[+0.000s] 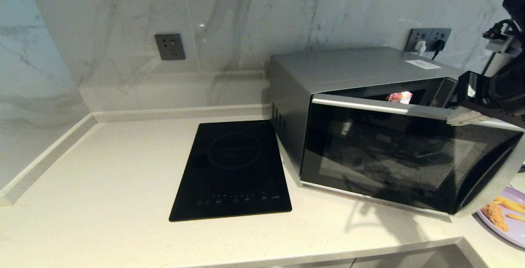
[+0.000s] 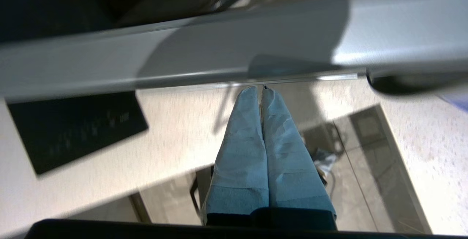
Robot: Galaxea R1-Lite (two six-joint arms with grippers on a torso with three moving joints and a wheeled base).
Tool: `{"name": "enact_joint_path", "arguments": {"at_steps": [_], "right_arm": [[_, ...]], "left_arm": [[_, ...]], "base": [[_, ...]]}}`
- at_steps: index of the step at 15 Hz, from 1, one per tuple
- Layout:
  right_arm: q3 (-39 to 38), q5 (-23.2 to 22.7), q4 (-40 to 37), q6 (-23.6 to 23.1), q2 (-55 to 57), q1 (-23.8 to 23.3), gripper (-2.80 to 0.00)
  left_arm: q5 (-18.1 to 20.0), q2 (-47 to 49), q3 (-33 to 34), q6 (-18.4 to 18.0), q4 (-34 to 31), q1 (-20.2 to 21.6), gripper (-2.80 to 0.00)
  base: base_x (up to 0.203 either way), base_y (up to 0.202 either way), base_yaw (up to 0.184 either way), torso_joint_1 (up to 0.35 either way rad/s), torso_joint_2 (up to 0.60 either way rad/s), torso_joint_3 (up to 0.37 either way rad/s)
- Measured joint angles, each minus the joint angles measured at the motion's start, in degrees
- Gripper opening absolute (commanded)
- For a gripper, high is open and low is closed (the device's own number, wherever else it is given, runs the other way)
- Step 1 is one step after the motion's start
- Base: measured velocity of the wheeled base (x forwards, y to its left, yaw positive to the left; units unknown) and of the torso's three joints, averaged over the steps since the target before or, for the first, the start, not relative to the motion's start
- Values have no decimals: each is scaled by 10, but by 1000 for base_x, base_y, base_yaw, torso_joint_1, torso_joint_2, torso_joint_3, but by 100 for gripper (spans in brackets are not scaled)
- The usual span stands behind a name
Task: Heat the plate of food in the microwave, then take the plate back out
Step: Close the microwave oven
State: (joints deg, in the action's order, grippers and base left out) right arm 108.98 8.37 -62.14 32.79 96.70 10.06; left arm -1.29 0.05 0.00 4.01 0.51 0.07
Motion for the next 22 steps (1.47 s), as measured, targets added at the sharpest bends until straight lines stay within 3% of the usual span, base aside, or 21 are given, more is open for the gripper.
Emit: {"name": "enact_joint_path", "arguments": {"at_steps": [11, 22], "right_arm": [[16, 7, 209, 3, 115, -66, -280], [23, 1, 272, 22, 138, -80, -280]], "left_arm": [[0, 0, 0, 0, 0, 0, -280], [0, 0, 0, 0, 0, 0, -280]], "base": [[0, 0, 0, 0, 0, 0], [0, 0, 0, 0, 0, 0]]}}
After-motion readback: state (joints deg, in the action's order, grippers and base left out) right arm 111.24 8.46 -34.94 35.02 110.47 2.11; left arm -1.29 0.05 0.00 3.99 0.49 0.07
